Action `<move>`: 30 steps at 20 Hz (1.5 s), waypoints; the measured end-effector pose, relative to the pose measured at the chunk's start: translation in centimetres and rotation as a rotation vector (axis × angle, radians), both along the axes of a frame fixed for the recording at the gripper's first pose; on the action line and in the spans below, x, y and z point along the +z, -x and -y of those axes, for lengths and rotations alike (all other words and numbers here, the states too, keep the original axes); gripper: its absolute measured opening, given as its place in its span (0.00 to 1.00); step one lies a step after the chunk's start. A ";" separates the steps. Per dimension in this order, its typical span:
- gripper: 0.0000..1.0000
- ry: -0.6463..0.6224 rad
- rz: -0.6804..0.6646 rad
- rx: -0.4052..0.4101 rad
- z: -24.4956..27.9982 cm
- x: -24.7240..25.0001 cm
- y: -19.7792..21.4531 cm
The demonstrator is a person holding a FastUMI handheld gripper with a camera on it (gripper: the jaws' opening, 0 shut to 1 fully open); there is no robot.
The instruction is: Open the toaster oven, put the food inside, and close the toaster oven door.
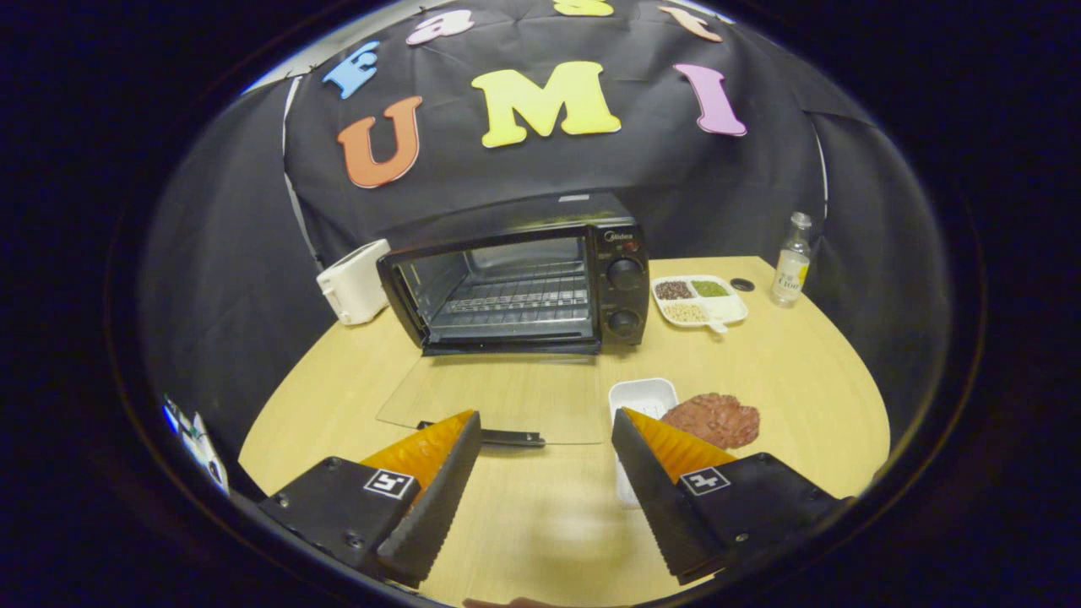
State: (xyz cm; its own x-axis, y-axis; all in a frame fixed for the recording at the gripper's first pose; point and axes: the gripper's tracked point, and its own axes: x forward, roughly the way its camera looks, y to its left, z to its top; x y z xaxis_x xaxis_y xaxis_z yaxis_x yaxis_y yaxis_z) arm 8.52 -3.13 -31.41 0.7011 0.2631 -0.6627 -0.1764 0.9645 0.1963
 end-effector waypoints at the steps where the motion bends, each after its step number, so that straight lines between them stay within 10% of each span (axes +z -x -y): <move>1: 0.99 -0.013 -0.022 0.025 1.2 0.5 -0.1; 11: 0.98 0.046 -0.220 0.034 13.9 -1.0 -2.9; 26: 0.62 -0.412 -0.445 0.214 13.4 -5.5 -3.1; 30: 0.16 -0.417 -0.511 0.169 13.5 -6.2 -1.6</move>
State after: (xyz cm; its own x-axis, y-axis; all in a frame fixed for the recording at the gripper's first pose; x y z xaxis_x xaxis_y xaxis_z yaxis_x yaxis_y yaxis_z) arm 10.12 -16.65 -37.58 0.2535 0.6471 -0.7190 -0.1043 0.7573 0.6447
